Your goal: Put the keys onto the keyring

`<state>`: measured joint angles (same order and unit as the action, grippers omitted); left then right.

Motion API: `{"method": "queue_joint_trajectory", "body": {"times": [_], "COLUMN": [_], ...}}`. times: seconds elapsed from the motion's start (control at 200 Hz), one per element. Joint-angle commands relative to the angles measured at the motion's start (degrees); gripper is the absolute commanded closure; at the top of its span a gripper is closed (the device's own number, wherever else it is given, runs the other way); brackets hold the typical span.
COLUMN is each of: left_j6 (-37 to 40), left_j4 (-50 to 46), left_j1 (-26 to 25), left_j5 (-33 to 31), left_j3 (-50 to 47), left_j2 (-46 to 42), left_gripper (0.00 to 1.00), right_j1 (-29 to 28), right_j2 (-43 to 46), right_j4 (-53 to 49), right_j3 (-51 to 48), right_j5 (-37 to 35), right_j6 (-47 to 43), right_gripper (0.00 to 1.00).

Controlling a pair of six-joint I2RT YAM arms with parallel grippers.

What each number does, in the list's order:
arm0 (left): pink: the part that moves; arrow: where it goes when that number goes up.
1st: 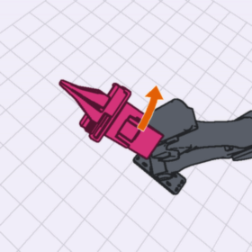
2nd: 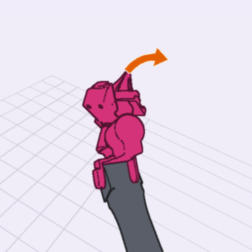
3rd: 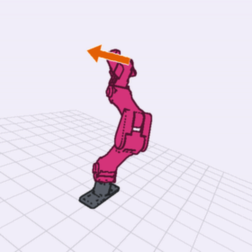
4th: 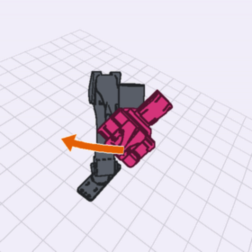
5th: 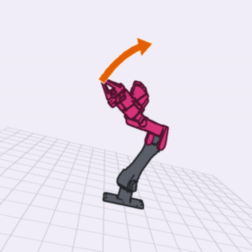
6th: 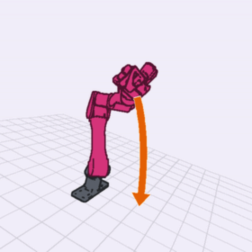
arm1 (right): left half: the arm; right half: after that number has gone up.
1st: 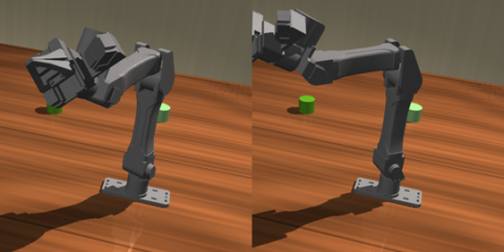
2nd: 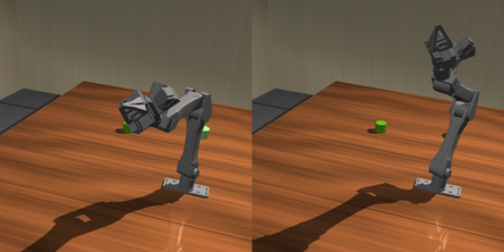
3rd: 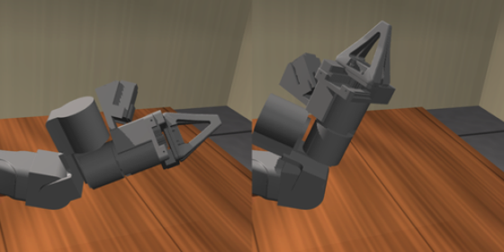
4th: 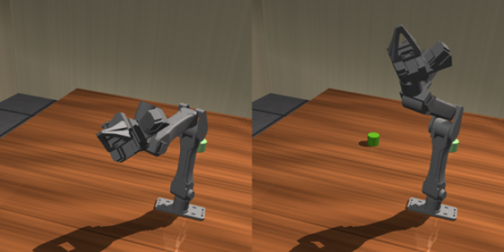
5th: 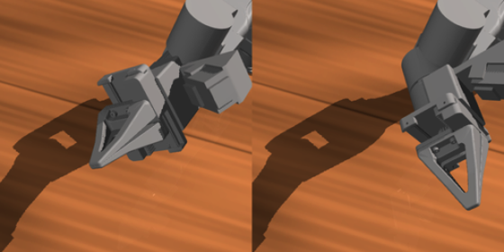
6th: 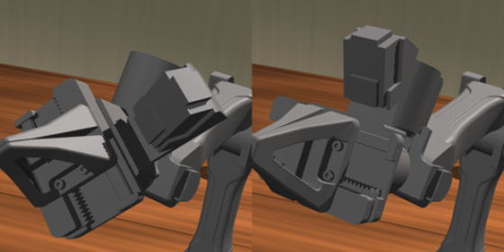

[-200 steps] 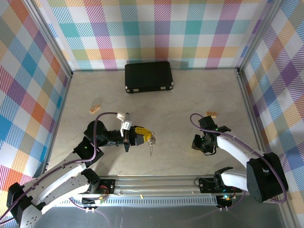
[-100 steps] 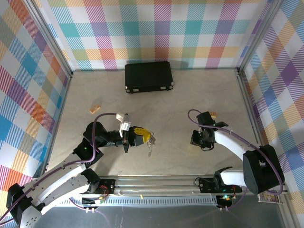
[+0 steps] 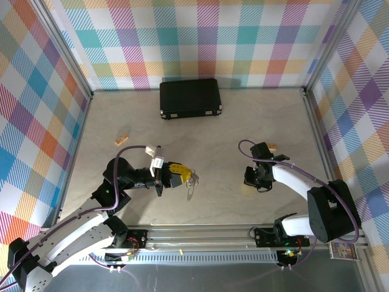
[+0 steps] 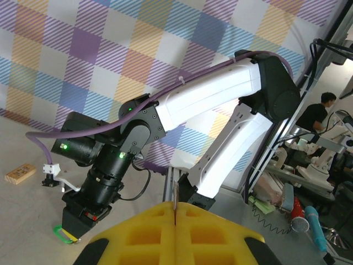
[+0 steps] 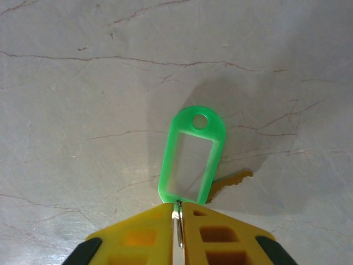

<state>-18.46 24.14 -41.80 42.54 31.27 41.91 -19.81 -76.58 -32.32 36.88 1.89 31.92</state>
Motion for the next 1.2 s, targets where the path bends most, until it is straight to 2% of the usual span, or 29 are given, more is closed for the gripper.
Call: {"method": "queue_joint_trajectory", "body": {"times": [0.0, 0.18, 0.29, 0.485, 0.82, 1.195], "left_j6": [-0.17, -0.26, -0.22, 0.36, 0.88, 1.06], "left_j4": [2.83, 2.86, 2.52, 0.77, -4.6, -7.97], "left_j1": [0.81, 0.84, 0.79, 0.83, 0.79, 0.8], "left_j5": [0.66, 0.47, -0.09, -1.19, -5.89, -8.3], "left_j3": [-0.24, -0.5, -0.9, -1.1, -3.61, -4.72], "left_j2": [-0.8, -1.44, -2.01, -1.55, -7.16, -10.24], "left_gripper": [1.0, 1.0, 1.0, 1.0, 1.0, 1.0], "right_j1": [0.2, -0.84, -4.6, -12.81, -20.23, -23.37], "right_j2": [0.19, 1.03, 0.57, -7.33, -21.74, -30.33], "right_j4": [0.11, -1.57, -4.48, -10.49, -16.04, -19.26], "right_j3": [0.87, 1.43, 4.55, 14.71, 31.17, 35.1], "right_j5": [-0.66, -0.61, -1.69, 1.38, 9.71, 10.37], "right_j6": [-1.25, -2.68, -4.53, -9.96, -17.24, -19.99], "right_gripper": [0.91, 1.0, 1.0, 1.0, 1.0, 1.0]}}
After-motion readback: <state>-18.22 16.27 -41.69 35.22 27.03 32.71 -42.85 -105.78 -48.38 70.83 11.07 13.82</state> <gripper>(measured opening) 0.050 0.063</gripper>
